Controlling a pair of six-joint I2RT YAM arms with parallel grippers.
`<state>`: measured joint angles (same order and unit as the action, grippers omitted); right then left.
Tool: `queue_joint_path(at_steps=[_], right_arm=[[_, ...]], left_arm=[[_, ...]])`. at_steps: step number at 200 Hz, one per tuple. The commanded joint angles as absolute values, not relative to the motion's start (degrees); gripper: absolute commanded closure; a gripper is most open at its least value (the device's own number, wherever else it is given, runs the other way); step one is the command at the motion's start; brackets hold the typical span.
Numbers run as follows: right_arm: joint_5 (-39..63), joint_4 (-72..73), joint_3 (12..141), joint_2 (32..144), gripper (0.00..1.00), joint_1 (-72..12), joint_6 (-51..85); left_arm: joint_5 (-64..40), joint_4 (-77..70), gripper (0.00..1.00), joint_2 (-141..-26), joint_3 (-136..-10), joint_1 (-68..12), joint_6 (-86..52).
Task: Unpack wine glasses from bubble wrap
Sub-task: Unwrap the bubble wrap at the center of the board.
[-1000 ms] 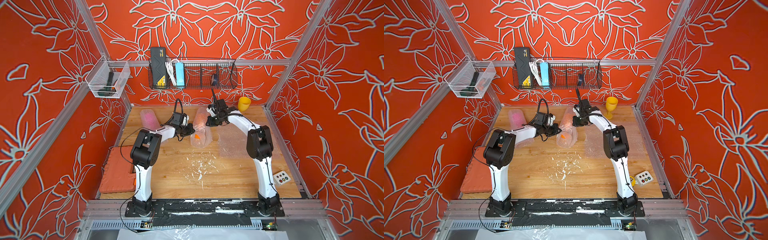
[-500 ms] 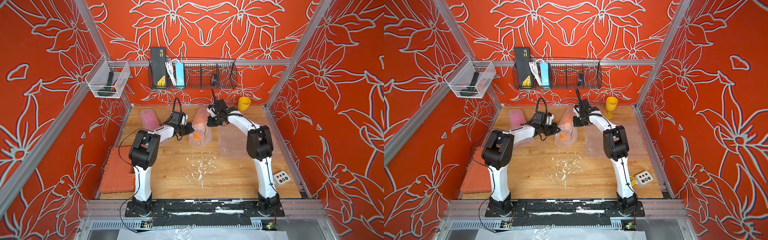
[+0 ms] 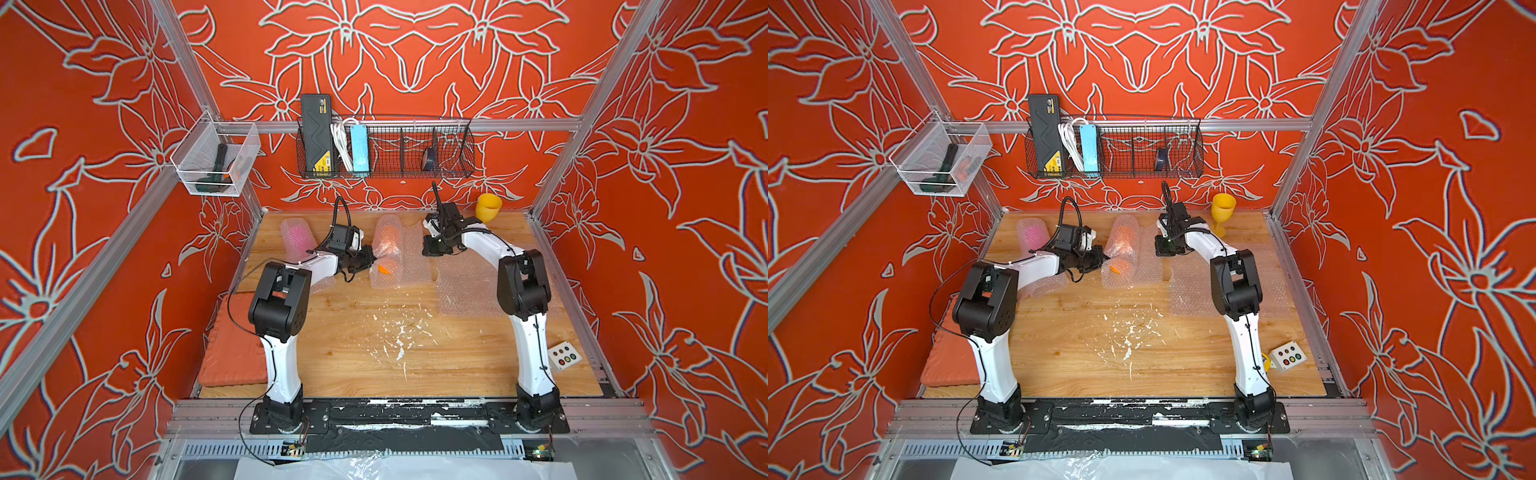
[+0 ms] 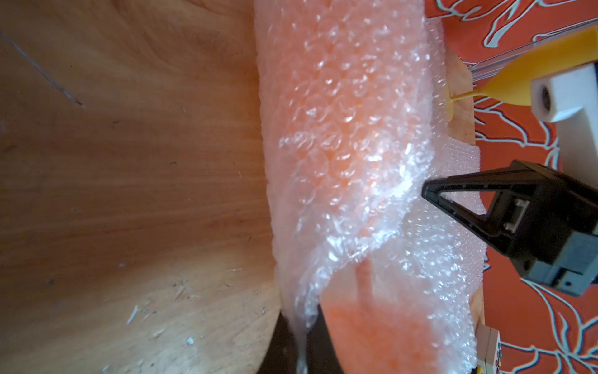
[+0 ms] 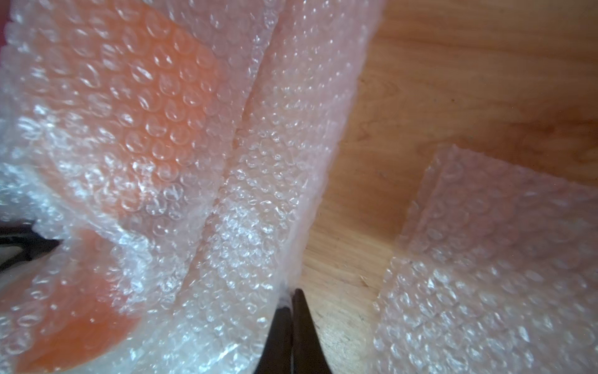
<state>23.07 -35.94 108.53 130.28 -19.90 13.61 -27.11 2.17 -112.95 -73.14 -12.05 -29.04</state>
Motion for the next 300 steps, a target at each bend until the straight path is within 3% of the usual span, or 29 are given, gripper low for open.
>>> queue_joint_path(at_steps=[1, 37, 142, 163, 179, 268, 300], right_arm=[[23.0, -35.5, 107.9, 127.5, 1.00, -19.7, 14.1], [22.8, -35.7, 108.2, 126.9, 1.00, -19.6, 13.9], [24.0, -35.3, 106.8, 125.4, 1.00, -19.4, 14.3], [24.6, -35.2, 106.7, 125.5, 1.00, -19.4, 14.4], [25.2, -35.1, 106.4, 125.4, 1.00, -19.5, 14.8], [26.3, -31.8, 100.7, 124.5, 1.00, -21.1, 16.0], [26.2, -31.3, 99.7, 124.1, 1.00, -21.2, 16.1]], left_arm=[[-27.0, 1.8, 0.91, -111.0, -72.3, -12.0, -28.5], [-27.4, 1.8, 0.83, -110.9, -72.0, -11.9, -28.5], [-28.8, 2.8, 0.72, -107.4, -72.5, -10.2, -28.6], [-30.2, 2.4, 0.58, -107.2, -73.2, -10.1, -28.8], [-31.0, 2.4, 0.55, -108.0, -74.0, -10.1, -29.1], [-31.8, 0.9, 0.53, -110.2, -72.3, -10.4, -29.2], [-25.5, 2.0, 0.37, -104.8, -69.7, -12.1, -26.9]])
